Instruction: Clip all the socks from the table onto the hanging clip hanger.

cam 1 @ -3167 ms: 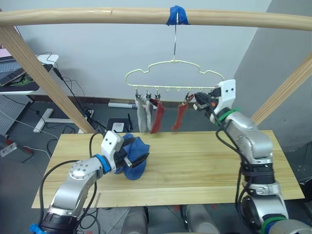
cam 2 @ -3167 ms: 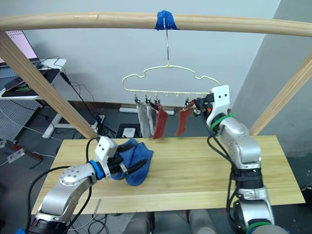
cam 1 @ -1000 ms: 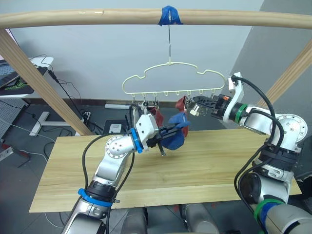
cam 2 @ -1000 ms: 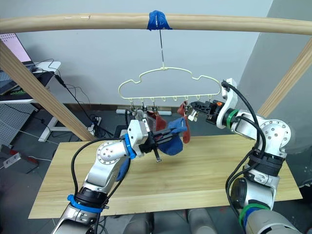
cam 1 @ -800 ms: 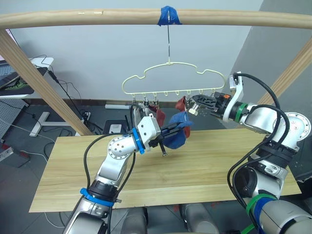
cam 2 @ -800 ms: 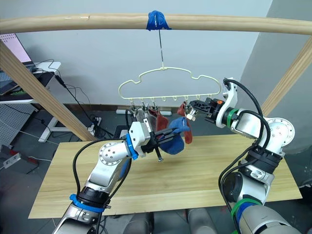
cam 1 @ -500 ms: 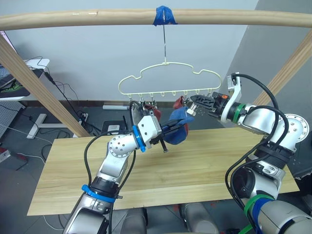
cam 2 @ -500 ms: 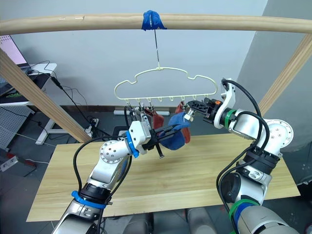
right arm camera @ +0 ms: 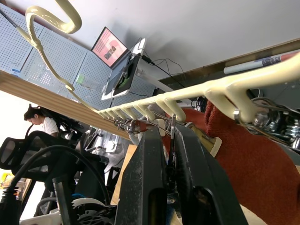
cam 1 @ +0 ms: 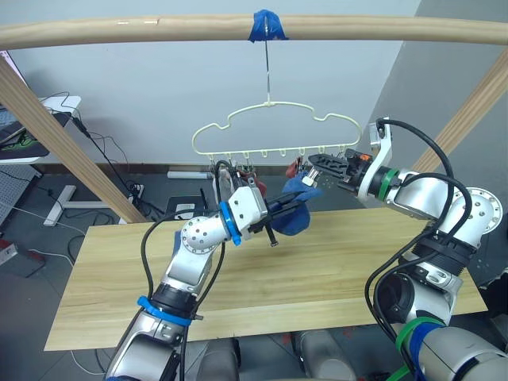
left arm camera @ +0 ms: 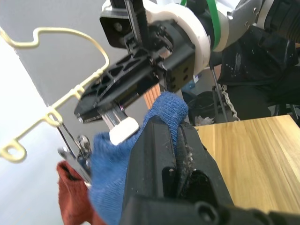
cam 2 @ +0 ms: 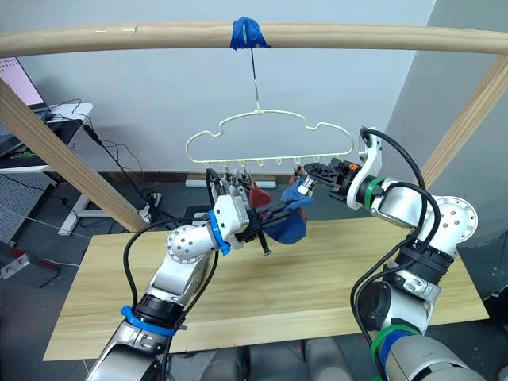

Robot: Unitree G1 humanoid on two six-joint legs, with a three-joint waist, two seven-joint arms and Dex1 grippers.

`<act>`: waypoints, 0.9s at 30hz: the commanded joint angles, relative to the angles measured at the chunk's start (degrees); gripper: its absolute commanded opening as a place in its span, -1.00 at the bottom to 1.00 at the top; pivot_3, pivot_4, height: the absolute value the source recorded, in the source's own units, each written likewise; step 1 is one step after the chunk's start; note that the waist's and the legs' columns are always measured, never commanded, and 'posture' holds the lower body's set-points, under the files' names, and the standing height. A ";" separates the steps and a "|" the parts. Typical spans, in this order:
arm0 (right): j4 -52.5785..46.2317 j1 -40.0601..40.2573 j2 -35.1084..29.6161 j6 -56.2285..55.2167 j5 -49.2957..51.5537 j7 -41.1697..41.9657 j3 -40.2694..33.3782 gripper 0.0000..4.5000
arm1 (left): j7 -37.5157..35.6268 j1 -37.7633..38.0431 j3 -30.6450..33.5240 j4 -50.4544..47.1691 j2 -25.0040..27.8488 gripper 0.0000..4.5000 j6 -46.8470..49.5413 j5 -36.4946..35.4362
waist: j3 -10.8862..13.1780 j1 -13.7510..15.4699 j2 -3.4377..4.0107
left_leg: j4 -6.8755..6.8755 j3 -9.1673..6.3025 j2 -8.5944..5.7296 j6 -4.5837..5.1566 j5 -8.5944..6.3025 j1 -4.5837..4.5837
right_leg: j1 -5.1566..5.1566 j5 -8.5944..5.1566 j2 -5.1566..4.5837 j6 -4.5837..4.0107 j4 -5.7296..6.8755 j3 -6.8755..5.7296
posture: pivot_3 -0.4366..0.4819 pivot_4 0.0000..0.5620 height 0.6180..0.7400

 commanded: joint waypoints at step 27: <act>-4.91 3.53 -12.31 0.41 2.89 5.72 1.74 0.99 | 2.20 -2.60 -0.42 1.66 -1.42 -1.00 -0.34 0.02 | 0.02 0.18 0.03 | -0.01 0.00 0.00 0.00 0.00 -0.02 | -0.01 -0.01 0.00 0.01 -0.05 0.01 | -0.34 -0.36 1.00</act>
